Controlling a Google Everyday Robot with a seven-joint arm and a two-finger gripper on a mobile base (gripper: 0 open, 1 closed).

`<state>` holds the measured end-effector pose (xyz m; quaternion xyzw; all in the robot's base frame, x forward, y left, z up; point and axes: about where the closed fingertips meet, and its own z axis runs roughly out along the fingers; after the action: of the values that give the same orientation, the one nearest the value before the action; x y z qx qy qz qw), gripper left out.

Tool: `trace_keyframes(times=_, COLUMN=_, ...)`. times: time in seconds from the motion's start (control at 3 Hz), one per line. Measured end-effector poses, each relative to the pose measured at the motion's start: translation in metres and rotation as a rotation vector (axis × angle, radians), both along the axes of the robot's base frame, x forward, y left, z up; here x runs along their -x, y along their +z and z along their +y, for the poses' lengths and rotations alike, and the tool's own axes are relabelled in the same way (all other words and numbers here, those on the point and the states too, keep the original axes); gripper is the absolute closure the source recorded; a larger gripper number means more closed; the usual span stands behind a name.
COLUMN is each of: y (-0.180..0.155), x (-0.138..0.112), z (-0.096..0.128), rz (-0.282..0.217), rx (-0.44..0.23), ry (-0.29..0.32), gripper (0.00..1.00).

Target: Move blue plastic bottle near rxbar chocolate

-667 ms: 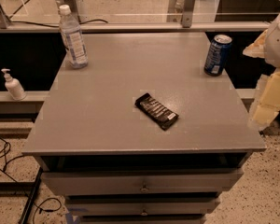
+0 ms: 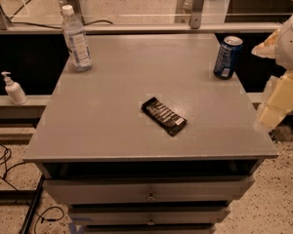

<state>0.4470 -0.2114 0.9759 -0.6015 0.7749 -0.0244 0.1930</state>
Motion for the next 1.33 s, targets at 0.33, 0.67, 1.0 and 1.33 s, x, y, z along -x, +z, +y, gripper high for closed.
trace_keyframes(times=0.33, y=0.002, x=-0.021, z=0.009, rz=-0.079, rx=-0.1, ry=0.029, gripper=0.0)
trace_keyframes(times=0.67, y=0.008, x=-0.053, z=0.025, rz=-0.145, rx=-0.216, ry=0.074, gripper=0.0)
trace_keyframes(times=1.0, y=0.014, x=-0.089, z=0.063, rz=-0.174, rx=-0.345, ry=0.156, gripper=0.0)
trace_keyframes(times=1.33, y=0.021, x=-0.123, z=0.124, rz=-0.175, rx=-0.476, ry=0.251, gripper=0.0)
